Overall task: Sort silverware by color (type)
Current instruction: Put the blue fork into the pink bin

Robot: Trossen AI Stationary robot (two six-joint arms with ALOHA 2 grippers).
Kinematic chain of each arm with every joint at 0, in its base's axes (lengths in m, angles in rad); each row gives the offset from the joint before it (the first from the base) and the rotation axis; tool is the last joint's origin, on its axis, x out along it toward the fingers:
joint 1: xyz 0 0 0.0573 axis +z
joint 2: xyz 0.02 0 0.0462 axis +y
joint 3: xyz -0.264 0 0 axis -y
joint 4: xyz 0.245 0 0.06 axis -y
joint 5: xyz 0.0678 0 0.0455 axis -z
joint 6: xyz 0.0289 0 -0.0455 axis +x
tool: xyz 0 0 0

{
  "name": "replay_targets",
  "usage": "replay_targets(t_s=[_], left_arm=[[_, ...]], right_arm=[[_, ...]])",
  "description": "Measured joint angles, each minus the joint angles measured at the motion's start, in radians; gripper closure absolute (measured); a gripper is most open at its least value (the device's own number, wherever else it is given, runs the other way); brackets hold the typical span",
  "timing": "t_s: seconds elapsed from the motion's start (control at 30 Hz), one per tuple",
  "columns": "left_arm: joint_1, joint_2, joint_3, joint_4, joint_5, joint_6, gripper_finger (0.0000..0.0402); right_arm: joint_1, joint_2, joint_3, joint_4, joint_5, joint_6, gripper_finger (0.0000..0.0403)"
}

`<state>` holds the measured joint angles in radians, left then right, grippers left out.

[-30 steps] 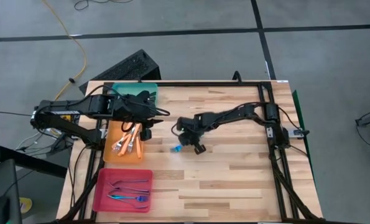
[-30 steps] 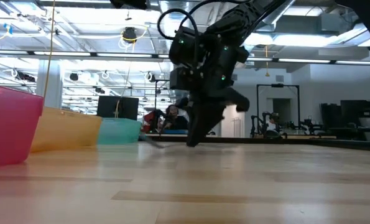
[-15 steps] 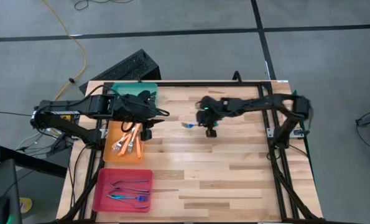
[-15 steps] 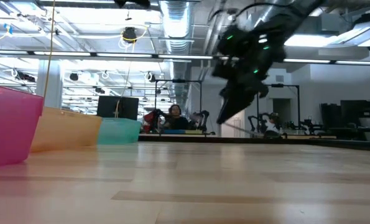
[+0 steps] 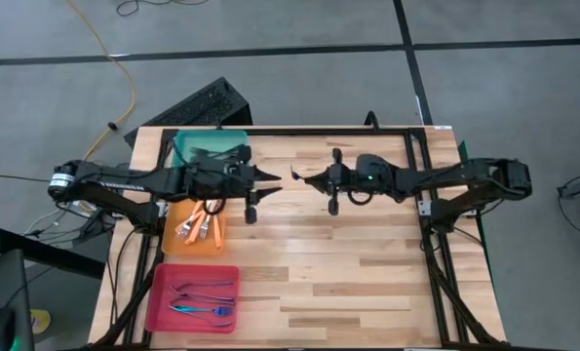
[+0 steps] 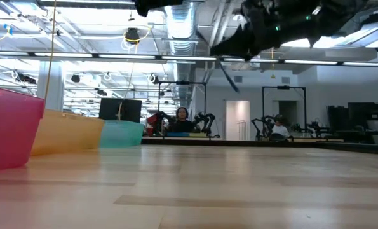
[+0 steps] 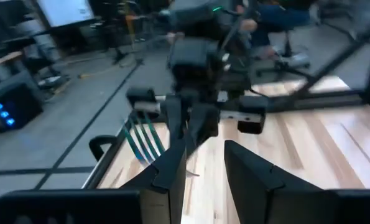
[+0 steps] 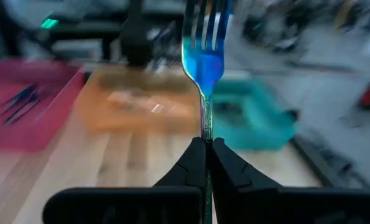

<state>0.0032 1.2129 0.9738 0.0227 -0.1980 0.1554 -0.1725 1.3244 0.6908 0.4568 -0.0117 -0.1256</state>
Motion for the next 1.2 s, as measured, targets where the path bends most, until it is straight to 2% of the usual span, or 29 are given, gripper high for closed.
replay_targets(t_s=[0.17,0.27,0.47,0.77,0.9,1.07,1.2], left_arm=[[0.0,0.008,-0.093,0.168,-0.146,-0.123,0.0306],[0.001,0.025,-0.133,0.255,-0.224,-0.187,0.0306],[0.0,0.098,-0.145,0.414,-0.19,-0.186,0.0306],[0.0,0.229,-0.13,0.6,-0.2,-0.179,0.0306],[0.0,0.261,-0.13,0.63,-0.266,-0.203,0.0305],[0.001,0.262,-0.13,0.64,-0.361,-0.236,0.0294],[0.0,0.262,-0.13,0.689,-0.363,-0.237,0.0288]], right_arm=[[0.057,-0.024,0.001,0.086,0.203,0.02,0.0377],[0.078,-0.02,0.001,0.13,0.226,0.008,0.0377],[0.109,0.021,0.003,0.22,0.23,-0.032,0.0377],[0.143,0.09,0.06,0.233,0.434,-0.109,0.0377],[0.172,0.123,0.085,0.232,0.535,-0.161,0.0377],[0.209,0.124,0.086,0.227,0.711,-0.205,0.0377],[0.222,0.118,0.086,0.239,0.753,-0.237,0.0377]])
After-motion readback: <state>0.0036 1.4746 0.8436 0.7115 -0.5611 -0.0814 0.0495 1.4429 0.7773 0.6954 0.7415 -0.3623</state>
